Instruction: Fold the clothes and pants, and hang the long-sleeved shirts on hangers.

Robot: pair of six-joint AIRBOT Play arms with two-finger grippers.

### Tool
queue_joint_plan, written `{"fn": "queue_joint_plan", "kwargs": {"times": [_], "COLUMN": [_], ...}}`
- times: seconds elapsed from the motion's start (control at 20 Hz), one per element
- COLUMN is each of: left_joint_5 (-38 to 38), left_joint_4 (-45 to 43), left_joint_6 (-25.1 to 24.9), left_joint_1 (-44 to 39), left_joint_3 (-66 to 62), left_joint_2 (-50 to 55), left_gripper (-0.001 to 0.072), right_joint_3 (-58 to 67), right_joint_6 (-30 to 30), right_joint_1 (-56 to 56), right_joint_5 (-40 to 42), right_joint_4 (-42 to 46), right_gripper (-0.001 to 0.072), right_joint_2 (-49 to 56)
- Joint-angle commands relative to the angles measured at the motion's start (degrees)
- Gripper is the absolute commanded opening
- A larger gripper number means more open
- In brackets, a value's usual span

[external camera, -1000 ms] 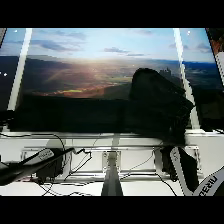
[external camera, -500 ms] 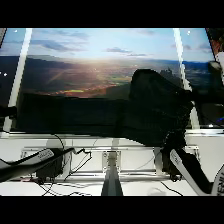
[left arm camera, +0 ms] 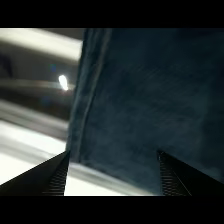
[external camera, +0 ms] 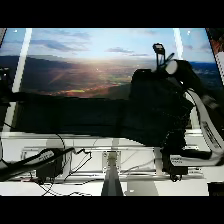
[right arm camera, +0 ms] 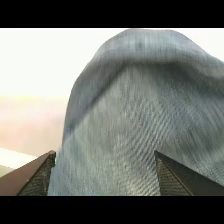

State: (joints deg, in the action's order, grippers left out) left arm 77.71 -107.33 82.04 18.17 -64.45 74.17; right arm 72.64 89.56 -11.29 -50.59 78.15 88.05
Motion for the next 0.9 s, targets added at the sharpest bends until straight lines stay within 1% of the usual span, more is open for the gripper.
{"fn": "queue_joint_plan", "kwargs": {"times": [0.0,0.1,0.15,0.25,0.3,0.35,0.4,0.45,0.5,0.6,0.7,0.8,0.85], "left_joint_5": [-2.73,-3.69,-4.28,-5.57,-6.1,-6.27,-6.54,-7.02,-8.17,-11.19,-14.64,-18.45,-20.31], "left_joint_4": [0.0,0.0,0.0,0.02,0.04,0.04,0.07,0.52,2.86,10.32,21.64,34.99,39.63], "left_joint_6": [0.26,0.28,0.28,0.31,0.31,0.28,0.31,0.31,0.33,0.33,0.28,0.22,0.22], "left_joint_1": [-5.35,-7.76,-8.81,-10.69,-11.65,-12.46,-13.25,-13.94,-14.56,-15.08,-15.41,-16.22,-17.16], "left_joint_3": [-0.2,-0.2,-0.2,-0.2,-0.2,-0.2,-0.2,-0.2,-0.2,-0.2,-0.2,-0.2,-0.2], "left_joint_2": [0.02,0.02,0.02,0.02,0.02,0.02,0.02,0.02,0.02,0.02,0.04,0.11,0.26], "left_gripper": [0.0611,0.0611,0.0611,0.0611,0.0611,0.0611,0.0611,0.0611,0.0611,0.061,0.061,0.0611,0.0611], "right_joint_3": [10.91,14.56,15.26,15.41,15.41,15.41,15.61,16.33,17.62,21.05,22.64,22.62,22.43], "right_joint_6": [9.25,9.99,10.58,11.43,11.41,11.32,11.26,10.91,9.11,3.58,-0.59,-0.17,0.13], "right_joint_1": [-1.68,-1.68,-1.68,-1.66,-1.66,-1.66,-1.68,-1.7,-1.97,-3.02,-4.15,-4.85,-4.79], "right_joint_5": [-7.52,-13.49,-16.02,-20.26,-20.57,-19.89,-18.82,-18.53,-18.64,-20.22,-21.24,-21.88,-22.71], "right_joint_4": [3.56,4.74,6.36,9.79,10.64,10.58,10.25,9.73,9.44,9.29,9.35,10.97,11.34], "right_gripper": [0.0676,0.0675,0.0659,0.0583,0.0487,0.0282,0.0061,0.0035,0.0035,0.0034,0.0033,0.0032,0.0033], "right_joint_2": [10.21,13.81,15.17,17.29,17.97,18.18,18.08,17.99,17.79,16.92,13.6,8.66,6.12]}}
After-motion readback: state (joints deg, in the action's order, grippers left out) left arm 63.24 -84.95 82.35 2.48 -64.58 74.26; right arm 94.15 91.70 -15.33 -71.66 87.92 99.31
